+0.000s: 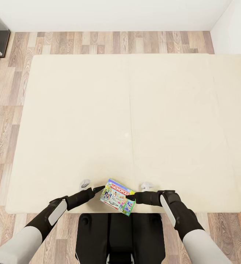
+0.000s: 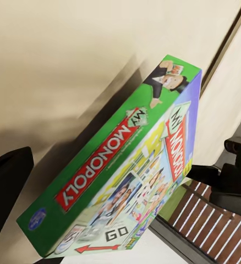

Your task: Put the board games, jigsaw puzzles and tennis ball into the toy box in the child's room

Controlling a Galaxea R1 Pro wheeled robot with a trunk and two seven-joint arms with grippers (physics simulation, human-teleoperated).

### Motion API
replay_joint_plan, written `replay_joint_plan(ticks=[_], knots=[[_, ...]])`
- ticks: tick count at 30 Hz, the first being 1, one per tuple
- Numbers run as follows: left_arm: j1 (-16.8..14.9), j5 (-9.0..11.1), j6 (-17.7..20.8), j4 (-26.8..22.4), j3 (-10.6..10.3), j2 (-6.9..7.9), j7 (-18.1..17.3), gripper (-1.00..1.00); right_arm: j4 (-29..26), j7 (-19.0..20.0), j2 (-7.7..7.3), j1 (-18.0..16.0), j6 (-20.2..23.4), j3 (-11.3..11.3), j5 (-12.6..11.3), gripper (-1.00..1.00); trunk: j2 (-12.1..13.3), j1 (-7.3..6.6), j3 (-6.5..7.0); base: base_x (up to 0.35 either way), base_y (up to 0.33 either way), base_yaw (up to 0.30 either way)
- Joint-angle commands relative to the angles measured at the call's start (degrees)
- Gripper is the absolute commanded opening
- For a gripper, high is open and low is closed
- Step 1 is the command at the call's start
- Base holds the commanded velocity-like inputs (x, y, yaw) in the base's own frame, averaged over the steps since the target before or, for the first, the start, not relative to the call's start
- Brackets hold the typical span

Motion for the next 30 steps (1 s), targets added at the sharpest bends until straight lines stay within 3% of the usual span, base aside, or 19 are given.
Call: replay_joint_plan(ticks=[1,30], knots=[[0.0,0.4,0.2,0.0,-0.2,0.08,0.1,1.0,0.0,-0.2,0.0,0.0,0.4,0.0,-0.6,1.0,-0.1,0.04,-0.06,0.0,0.0,0.0],[0.0,0.2,0.2,0.0,-0.2,0.08,0.2,1.0,0.2,-0.3,0.06,-0.2,-0.8,-0.1,-0.6,1.0,-0.1,0.04,-0.06,0.0,0.0,0.0]])
